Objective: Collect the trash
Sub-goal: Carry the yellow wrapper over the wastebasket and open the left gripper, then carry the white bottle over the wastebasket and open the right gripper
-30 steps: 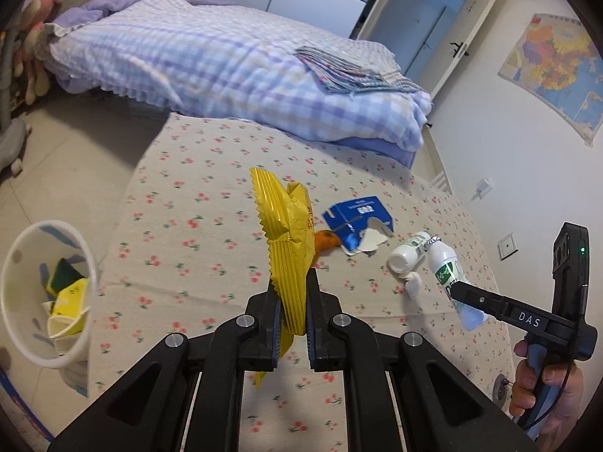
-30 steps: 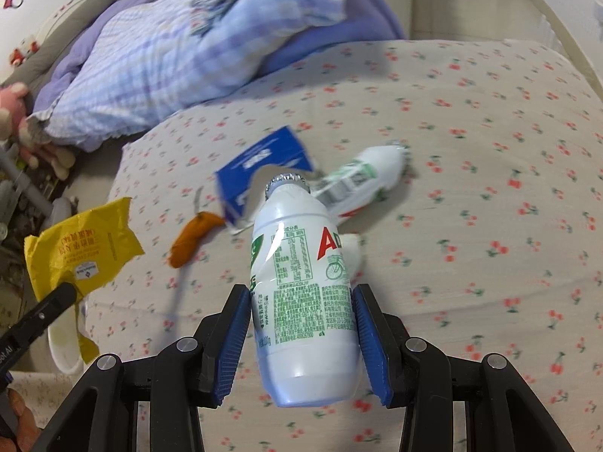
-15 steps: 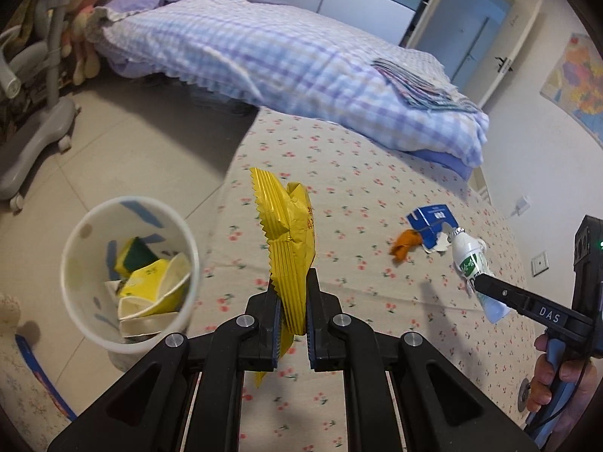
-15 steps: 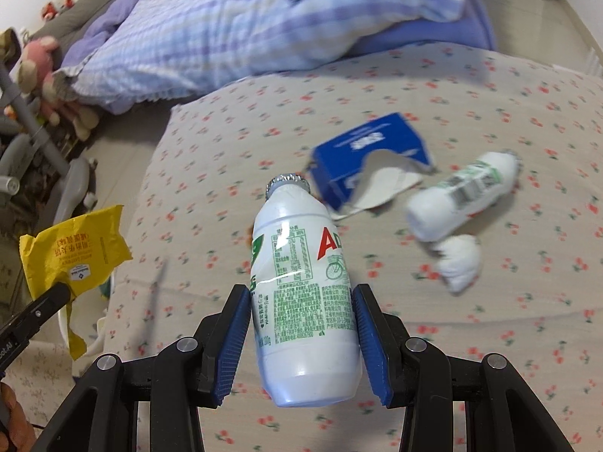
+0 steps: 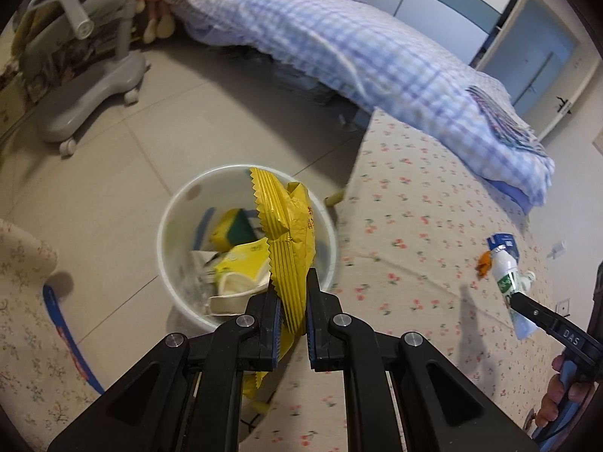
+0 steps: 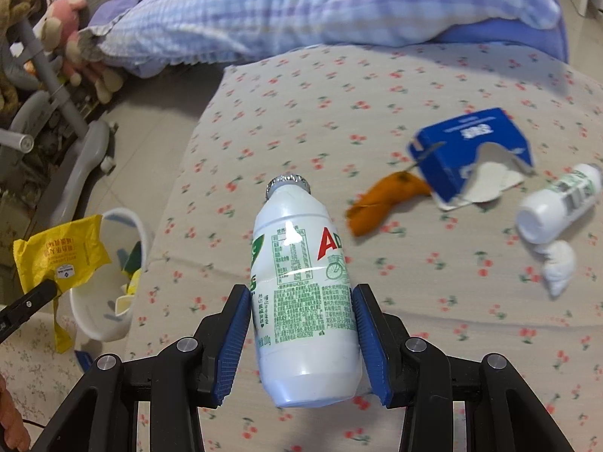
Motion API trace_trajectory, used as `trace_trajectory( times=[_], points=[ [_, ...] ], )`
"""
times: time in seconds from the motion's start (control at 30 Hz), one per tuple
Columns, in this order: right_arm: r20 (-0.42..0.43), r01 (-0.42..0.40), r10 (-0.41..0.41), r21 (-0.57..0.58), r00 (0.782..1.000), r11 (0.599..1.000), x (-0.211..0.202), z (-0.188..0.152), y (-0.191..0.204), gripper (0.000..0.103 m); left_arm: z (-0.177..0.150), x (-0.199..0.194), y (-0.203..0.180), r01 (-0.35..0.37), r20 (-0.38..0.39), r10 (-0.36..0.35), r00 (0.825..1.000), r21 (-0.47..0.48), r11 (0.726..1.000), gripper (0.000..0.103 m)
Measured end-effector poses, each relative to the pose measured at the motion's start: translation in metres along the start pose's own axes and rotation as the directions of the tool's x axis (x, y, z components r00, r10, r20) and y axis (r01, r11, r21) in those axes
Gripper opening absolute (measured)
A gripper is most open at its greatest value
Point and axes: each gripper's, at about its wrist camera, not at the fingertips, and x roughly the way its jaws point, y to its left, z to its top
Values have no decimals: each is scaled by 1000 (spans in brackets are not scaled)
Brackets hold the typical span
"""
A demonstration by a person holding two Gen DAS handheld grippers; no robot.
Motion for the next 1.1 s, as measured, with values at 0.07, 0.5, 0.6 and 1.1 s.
trace_trajectory(
  times=[0.07,0.5,0.6,1.1],
  points=[
    [-6,-3,3,-14,1000,1000,5,1,9,49,1,6,12,-7,-16,7,1000,-20,1000,11],
    [-33,-28,26,-83,999,996,26,-2,54,49,3,24,42,-219,-41,218,975,-17,976,78],
    [-36,-35,32,-92,999,995,29,-3,63,49,1,18,53,-245,-35,244,969,-24,969,79],
    [-66,-95,83,-191,994,977,67,-9,141,49,-24,-6,82,-309,-19,311,950,62,949,89]
  ],
)
